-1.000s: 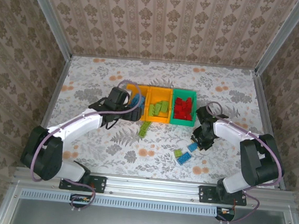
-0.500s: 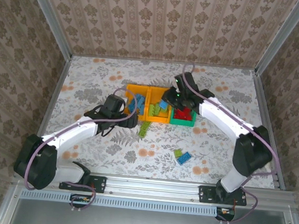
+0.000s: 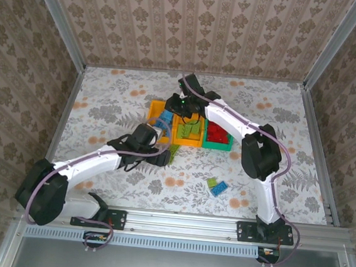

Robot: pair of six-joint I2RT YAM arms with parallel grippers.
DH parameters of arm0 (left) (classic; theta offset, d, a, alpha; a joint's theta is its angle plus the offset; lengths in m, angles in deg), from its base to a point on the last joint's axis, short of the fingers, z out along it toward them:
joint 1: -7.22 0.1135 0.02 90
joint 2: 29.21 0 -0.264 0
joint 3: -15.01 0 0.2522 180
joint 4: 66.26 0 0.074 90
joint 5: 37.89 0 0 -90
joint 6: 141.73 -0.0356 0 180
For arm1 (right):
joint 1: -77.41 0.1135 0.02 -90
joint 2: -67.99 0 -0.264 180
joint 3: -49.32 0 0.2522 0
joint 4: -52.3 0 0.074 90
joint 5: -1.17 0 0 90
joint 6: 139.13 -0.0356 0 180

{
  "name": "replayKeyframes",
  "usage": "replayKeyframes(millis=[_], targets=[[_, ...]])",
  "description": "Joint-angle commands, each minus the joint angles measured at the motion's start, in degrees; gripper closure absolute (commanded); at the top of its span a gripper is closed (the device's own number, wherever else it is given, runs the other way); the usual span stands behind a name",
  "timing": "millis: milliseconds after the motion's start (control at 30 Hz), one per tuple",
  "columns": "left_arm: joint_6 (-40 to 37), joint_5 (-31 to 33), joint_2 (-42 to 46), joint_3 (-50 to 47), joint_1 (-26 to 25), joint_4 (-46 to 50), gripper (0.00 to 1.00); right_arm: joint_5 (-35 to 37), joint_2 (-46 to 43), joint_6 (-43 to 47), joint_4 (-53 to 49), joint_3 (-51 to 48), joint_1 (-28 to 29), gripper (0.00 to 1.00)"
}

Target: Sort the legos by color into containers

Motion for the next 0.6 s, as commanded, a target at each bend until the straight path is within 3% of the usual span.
replayKeyframes(millis=[0,167,300,467,567], targets=[[1.61,-0.03,-1.56,0.08,-0.99,-2.09,0.00,0.24,3.05,1.97,-3.53,4.46,0.67,0.74],[1.23,0.11,-4.76,2.14,-2.79,-2.71,0.00,1.09,6.27,1.87,-5.26,6.57,0.68,0.62],[1.07,1.38,-7.08,3.78,-4.32,-3.18,0.00,0.69,7.20,1.40,-4.96,7.17,0.69,0.47],[1.92,3.09,-10.13,5.37,-5.30,-4.17,0.00,0.42,5.44,1.13,-4.51,6.17,0.72,0.33],[1.62,3.57,-12.05,6.61,-5.65,-5.31,0.00,0.14,2.61,0.86,-2.97,4.22,0.68,0.30]])
